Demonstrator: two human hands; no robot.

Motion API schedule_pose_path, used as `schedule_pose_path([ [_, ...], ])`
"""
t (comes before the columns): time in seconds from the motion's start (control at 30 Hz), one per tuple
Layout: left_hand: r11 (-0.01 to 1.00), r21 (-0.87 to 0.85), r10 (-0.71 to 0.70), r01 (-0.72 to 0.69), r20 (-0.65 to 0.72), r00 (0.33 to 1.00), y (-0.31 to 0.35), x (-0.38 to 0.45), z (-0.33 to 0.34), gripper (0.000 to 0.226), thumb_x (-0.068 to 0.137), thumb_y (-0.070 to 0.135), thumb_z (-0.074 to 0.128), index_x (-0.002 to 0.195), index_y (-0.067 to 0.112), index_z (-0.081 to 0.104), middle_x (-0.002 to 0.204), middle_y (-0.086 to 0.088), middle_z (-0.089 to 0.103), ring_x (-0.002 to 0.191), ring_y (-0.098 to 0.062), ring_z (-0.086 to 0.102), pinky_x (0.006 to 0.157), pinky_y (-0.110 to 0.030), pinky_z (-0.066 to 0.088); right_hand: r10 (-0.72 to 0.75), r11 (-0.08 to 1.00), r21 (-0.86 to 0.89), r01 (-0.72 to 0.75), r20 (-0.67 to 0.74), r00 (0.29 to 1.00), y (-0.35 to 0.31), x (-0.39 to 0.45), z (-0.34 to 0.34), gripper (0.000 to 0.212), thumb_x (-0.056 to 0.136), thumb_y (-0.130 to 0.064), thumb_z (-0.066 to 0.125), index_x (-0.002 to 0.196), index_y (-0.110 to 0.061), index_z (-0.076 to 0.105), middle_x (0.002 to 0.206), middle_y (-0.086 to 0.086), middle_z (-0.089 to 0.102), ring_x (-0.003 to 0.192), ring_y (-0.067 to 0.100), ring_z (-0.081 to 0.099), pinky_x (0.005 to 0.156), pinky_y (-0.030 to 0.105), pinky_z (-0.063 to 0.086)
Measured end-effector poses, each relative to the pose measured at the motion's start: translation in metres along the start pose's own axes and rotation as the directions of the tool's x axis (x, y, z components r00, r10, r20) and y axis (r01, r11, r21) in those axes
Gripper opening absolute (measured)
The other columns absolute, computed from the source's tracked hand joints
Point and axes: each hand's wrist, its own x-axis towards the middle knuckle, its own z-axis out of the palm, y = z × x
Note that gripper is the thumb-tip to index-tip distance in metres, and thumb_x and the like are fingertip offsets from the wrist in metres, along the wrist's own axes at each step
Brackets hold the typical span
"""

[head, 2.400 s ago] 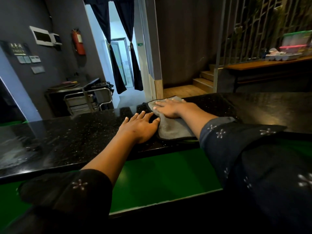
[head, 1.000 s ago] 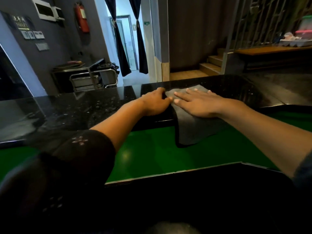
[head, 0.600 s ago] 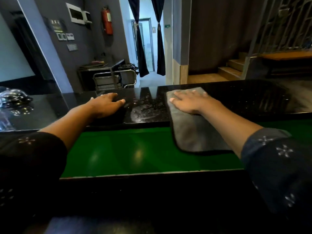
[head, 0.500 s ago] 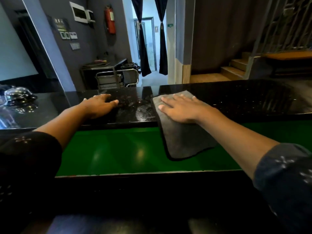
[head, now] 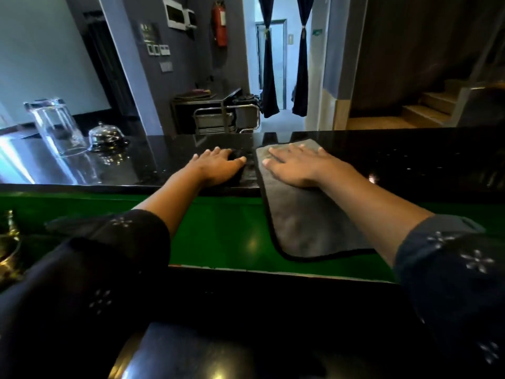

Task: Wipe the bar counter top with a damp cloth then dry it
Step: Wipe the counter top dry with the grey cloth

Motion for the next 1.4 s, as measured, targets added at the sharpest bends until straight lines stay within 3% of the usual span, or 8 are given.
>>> schedule_pose_path([
  [0.17, 0.994, -0.102, 0.043, -0.041, 0.020, 0.999, -0.022, -0.006, -0.020, 0.065, 0.097, 0.053, 0.037, 0.151, 0.020, 0.026, 0.156, -0.009, 0.027, 0.142, -0.027, 0.028, 0.113, -0.035, 0.021, -0.127, 0.992, -0.014, 0.127, -0.027, 0.991, -0.021, -0.008, 0.011, 0.066, 0.095, -0.069, 0.013, 0.155, -0.042, 0.011, 0.165, -0.001, 0.009, 0.151, 0.021, 0.006, 0.118, 0.054, 0.002],
  [0.3, 0.998, -0.042, -0.058, 0.057, -0.033, 0.998, -0.088, -0.012, -0.040, 0.067, 0.096, 0.056, 0.035, 0.151, 0.020, 0.023, 0.156, -0.012, 0.027, 0.142, -0.030, 0.028, 0.116, -0.041, 0.020, -0.076, 0.997, -0.009, 0.076, 0.020, 0.997, -0.022, 0.006, 0.009, 0.065, 0.094, -0.071, 0.010, 0.153, -0.046, 0.009, 0.165, -0.004, 0.005, 0.151, 0.020, 0.004, 0.117, 0.054, 0.000],
  [0.5, 0.980, -0.021, -0.200, 0.199, -0.048, 0.979, -0.178, -0.033, -0.048, 0.066, 0.096, 0.056, 0.035, 0.150, 0.018, 0.029, 0.155, -0.012, 0.029, 0.141, -0.030, 0.029, 0.116, -0.042, 0.021, 0.050, 0.999, -0.010, -0.050, -0.002, 0.999, -0.070, 0.054, 0.007, 0.069, 0.095, -0.070, 0.012, 0.156, -0.037, 0.011, 0.165, 0.005, 0.006, 0.151, 0.029, 0.007, 0.118, 0.058, 0.002],
  [0.67, 0.975, 0.033, -0.217, 0.221, -0.097, 0.971, -0.217, -0.043, -0.050, 0.064, 0.098, 0.056, 0.027, 0.150, 0.018, 0.028, 0.157, -0.013, 0.024, 0.144, -0.030, 0.022, 0.117, -0.051, 0.012, -0.184, 0.983, 0.009, 0.184, 0.004, 0.983, -0.131, 0.047, 0.023, 0.066, 0.095, -0.069, 0.011, 0.155, -0.041, 0.008, 0.165, 0.002, 0.005, 0.151, 0.026, 0.004, 0.119, 0.055, 0.000],
  [0.73, 0.973, 0.062, -0.216, 0.222, -0.094, 0.972, -0.232, -0.040, -0.047, 0.068, 0.097, 0.060, 0.020, 0.152, 0.021, 0.022, 0.159, -0.010, 0.019, 0.146, -0.027, 0.016, 0.117, -0.051, 0.009, -0.213, 0.977, 0.012, 0.213, 0.016, 0.977, -0.131, 0.048, 0.025, 0.066, 0.094, -0.071, 0.011, 0.154, -0.044, 0.007, 0.165, 0.000, 0.004, 0.151, 0.023, 0.002, 0.118, 0.053, -0.002],
  [0.93, 0.973, 0.078, -0.205, 0.218, -0.152, 0.967, -0.242, -0.028, -0.035, 0.067, 0.096, 0.058, 0.018, 0.152, 0.022, 0.022, 0.160, -0.007, 0.018, 0.146, -0.026, 0.017, 0.117, -0.048, 0.014, -0.155, 0.988, -0.005, 0.155, 0.029, 0.988, -0.136, 0.096, 0.023, 0.068, 0.091, -0.074, 0.010, 0.153, -0.047, 0.008, 0.165, -0.001, 0.005, 0.151, 0.024, 0.004, 0.116, 0.056, -0.002],
  [1.17, 0.972, 0.073, -0.208, 0.225, -0.188, 0.960, -0.247, -0.021, -0.032, 0.066, 0.095, 0.060, 0.017, 0.152, 0.026, 0.023, 0.160, -0.005, 0.017, 0.146, -0.024, 0.016, 0.117, -0.045, 0.013, -0.072, 0.997, -0.004, 0.072, 0.028, 0.997, -0.204, 0.148, 0.024, 0.071, 0.092, -0.072, 0.011, 0.155, -0.039, 0.008, 0.165, 0.006, 0.003, 0.151, 0.030, 0.005, 0.117, 0.059, 0.000],
  [1.4, 0.980, -0.015, -0.196, 0.196, -0.156, 0.968, -0.246, -0.025, -0.036, 0.076, 0.090, 0.068, 0.004, 0.151, 0.028, 0.024, 0.160, -0.005, 0.017, 0.147, -0.024, 0.014, 0.117, -0.046, 0.009, -0.262, 0.961, 0.085, 0.261, -0.009, 0.965, -0.250, 0.130, 0.035, 0.066, 0.097, -0.065, 0.014, 0.155, -0.035, 0.016, 0.164, 0.002, 0.012, 0.151, 0.027, 0.009, 0.118, 0.058, 0.003],
])
